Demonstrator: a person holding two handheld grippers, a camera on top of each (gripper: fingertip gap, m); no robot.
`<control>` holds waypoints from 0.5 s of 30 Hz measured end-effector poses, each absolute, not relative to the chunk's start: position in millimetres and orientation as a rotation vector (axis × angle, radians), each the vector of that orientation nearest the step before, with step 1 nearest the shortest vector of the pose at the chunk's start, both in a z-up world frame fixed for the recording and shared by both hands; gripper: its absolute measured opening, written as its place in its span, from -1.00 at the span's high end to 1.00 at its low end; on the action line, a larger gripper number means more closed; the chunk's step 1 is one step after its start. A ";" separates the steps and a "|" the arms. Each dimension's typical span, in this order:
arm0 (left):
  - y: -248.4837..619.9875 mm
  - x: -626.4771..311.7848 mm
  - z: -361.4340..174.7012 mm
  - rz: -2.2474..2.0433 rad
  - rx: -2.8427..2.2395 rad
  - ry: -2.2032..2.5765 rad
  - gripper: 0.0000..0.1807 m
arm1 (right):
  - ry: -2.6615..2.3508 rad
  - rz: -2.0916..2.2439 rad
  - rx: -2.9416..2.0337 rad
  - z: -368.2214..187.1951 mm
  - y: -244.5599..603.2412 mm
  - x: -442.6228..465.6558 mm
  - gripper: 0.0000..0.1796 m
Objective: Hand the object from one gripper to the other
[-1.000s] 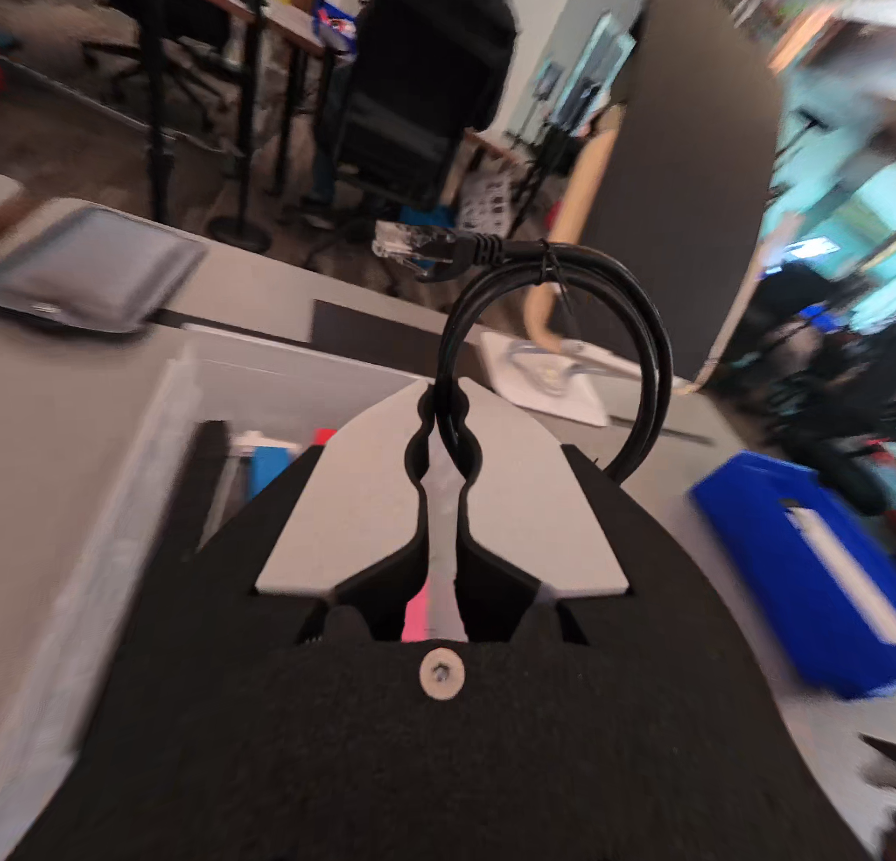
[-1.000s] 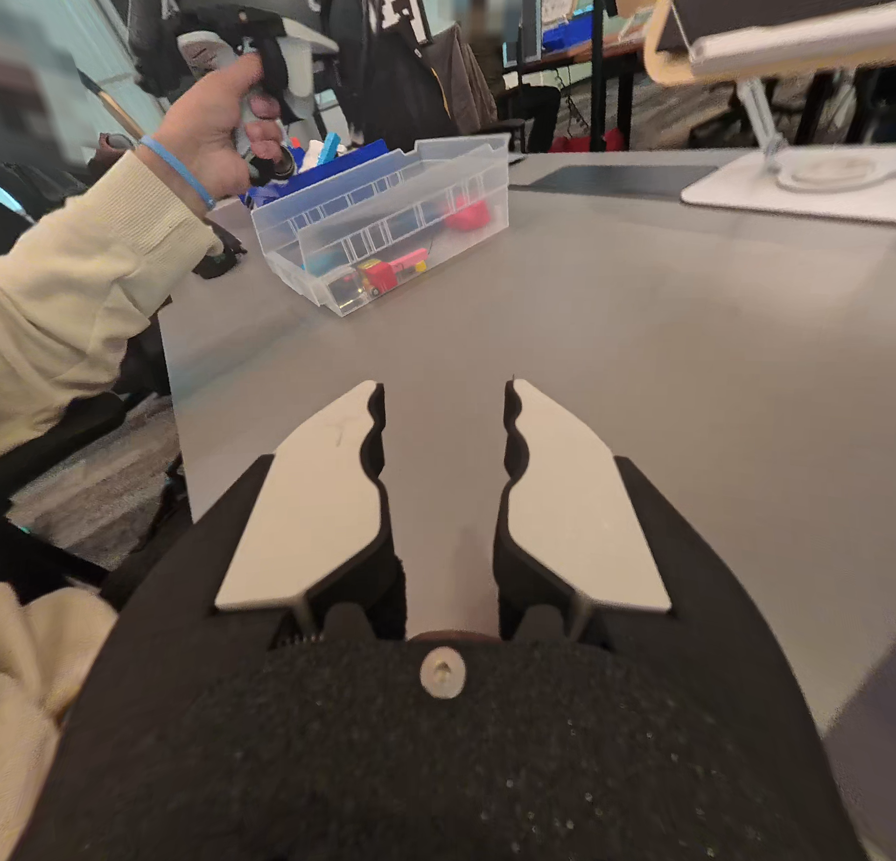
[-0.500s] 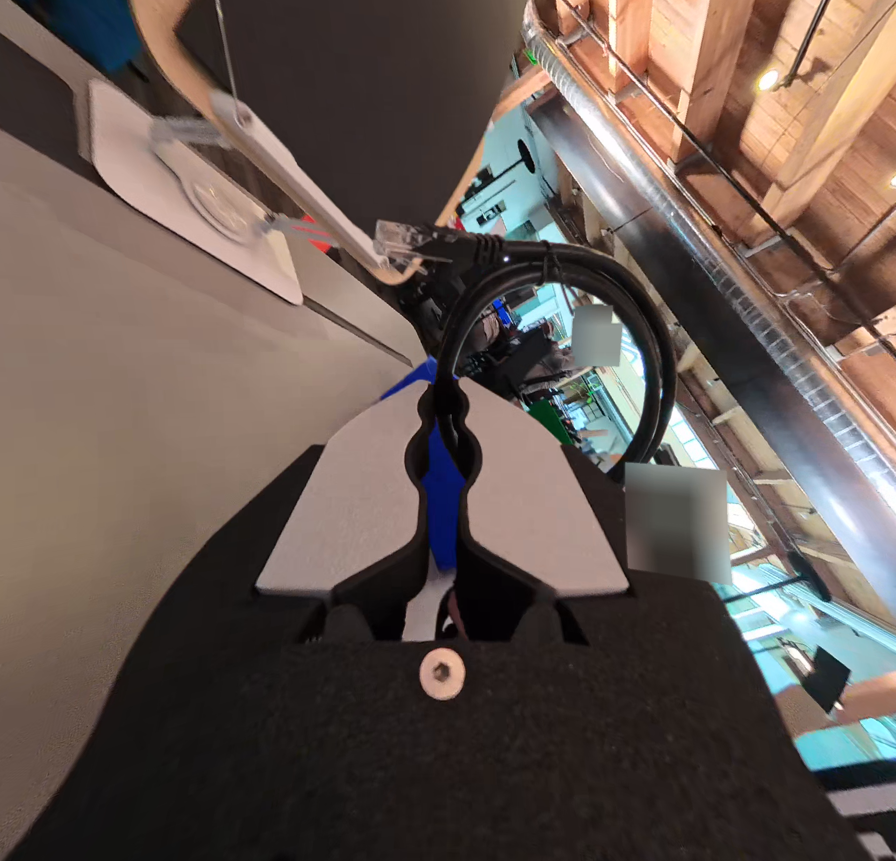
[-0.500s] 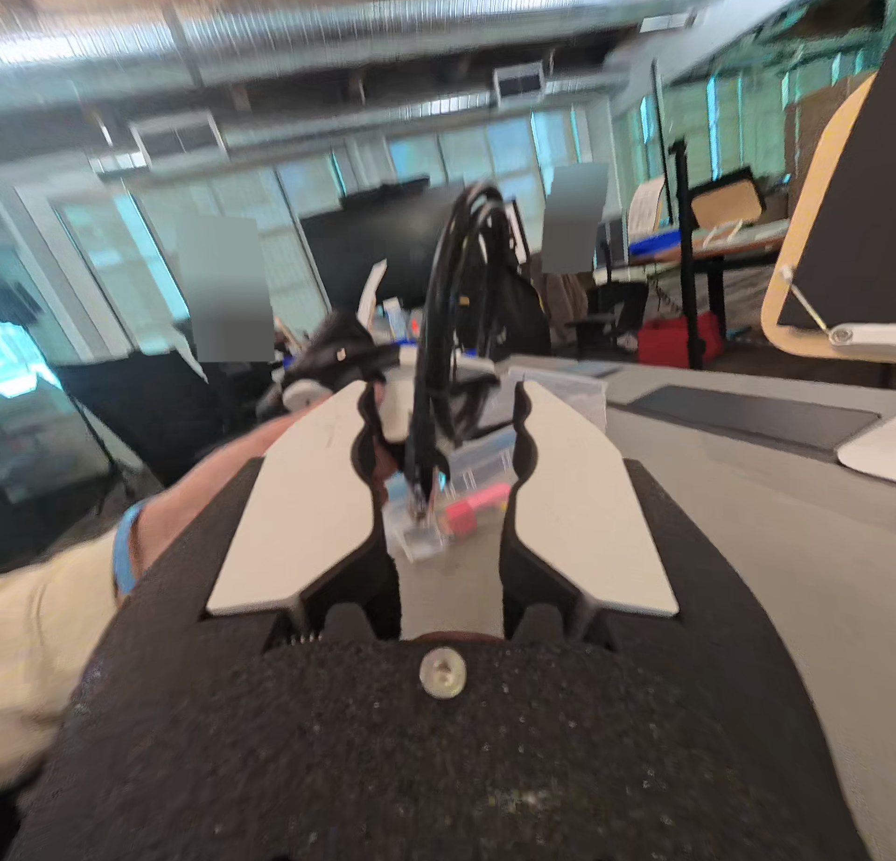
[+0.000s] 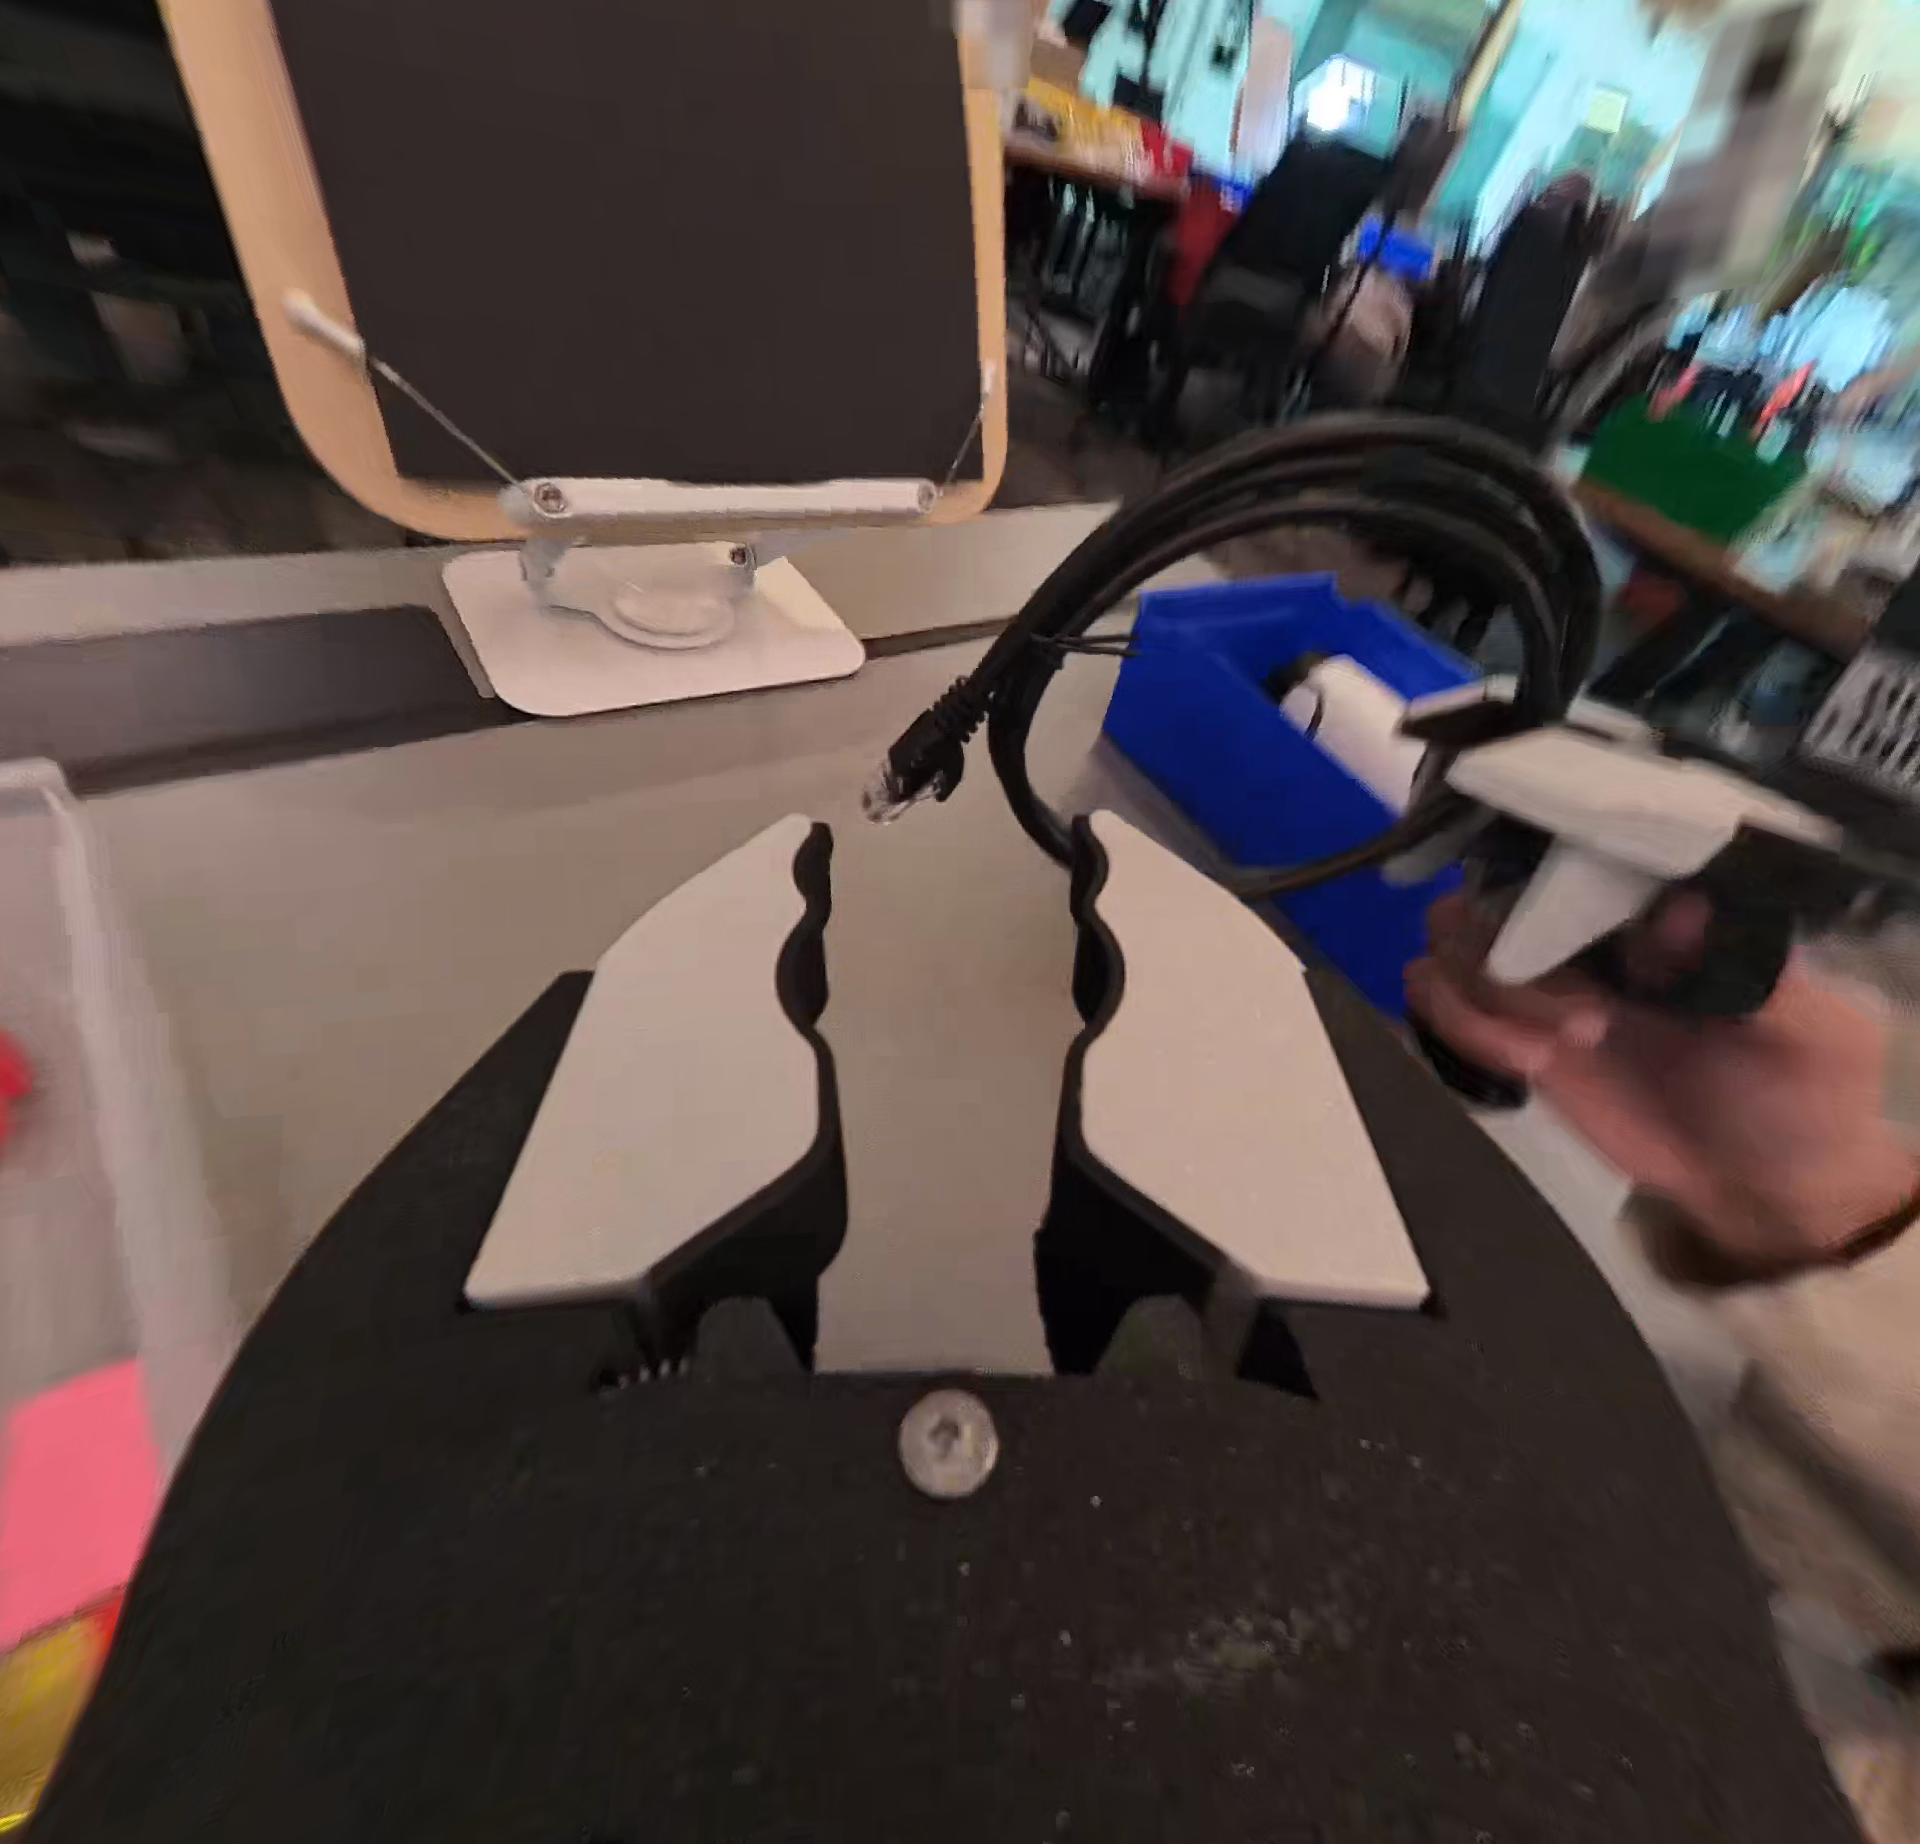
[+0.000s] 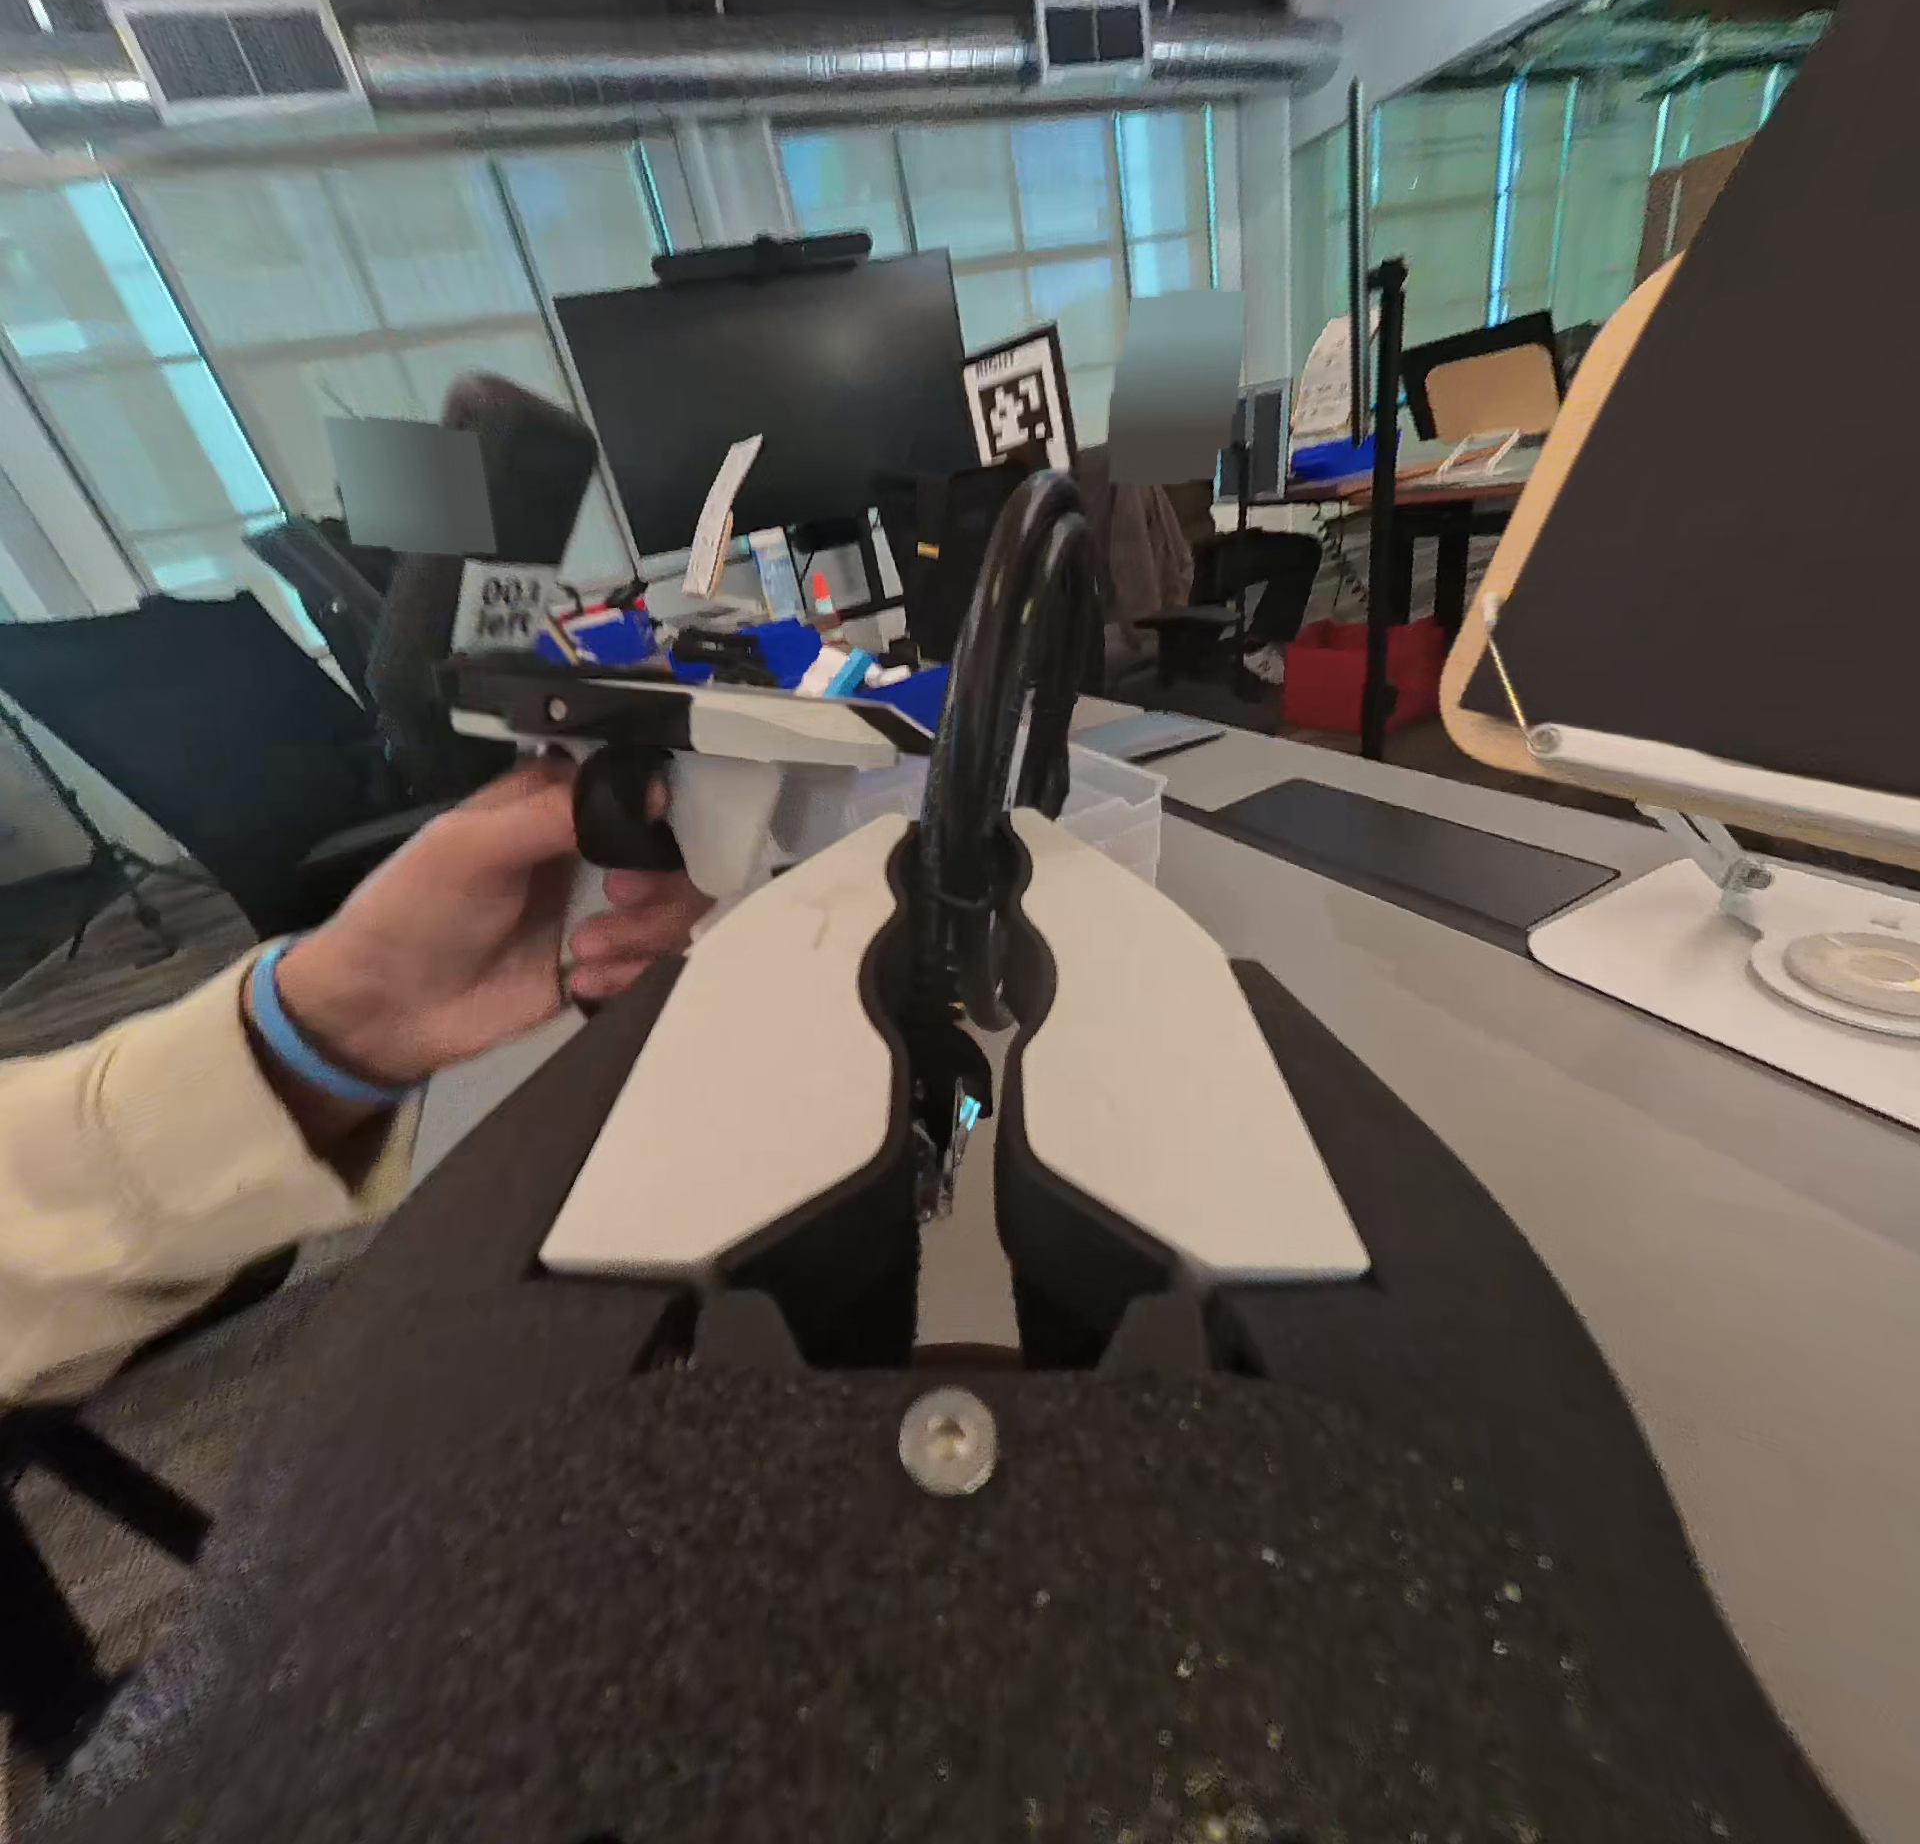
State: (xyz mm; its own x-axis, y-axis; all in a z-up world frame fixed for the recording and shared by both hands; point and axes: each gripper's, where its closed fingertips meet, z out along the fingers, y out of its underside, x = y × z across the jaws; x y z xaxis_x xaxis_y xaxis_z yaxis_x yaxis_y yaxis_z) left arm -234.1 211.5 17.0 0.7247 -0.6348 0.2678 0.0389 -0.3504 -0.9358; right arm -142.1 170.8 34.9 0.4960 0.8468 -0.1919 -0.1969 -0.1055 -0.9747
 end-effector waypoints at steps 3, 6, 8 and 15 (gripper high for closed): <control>203.8 -233.0 16.7 -0.596 -1.823 0.721 0.42 | -0.685 0.994 -1.461 35.4 170.6 -130.7 0.86; 195.9 -234.2 14.5 -0.481 -1.812 0.873 0.41 | -0.736 1.048 -1.485 38.8 164.9 -125.7 0.86; 190.9 -231.9 15.2 -0.464 -1.802 0.917 0.39 | -0.785 1.114 -1.503 37.2 157.4 -128.8 0.86; 147.1 -215.2 32.4 -0.840 -1.692 1.085 0.48 | -0.943 1.497 -1.349 40.2 111.9 -147.8 0.86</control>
State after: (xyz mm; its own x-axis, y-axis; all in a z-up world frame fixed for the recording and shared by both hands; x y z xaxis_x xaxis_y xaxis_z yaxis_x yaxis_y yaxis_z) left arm -215.2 147.1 32.4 0.3772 -0.9241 0.0616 -0.2913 -0.1815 -0.9392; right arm -147.8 111.9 40.2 -0.0171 0.9472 -0.3202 -0.1208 -0.3198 -0.9397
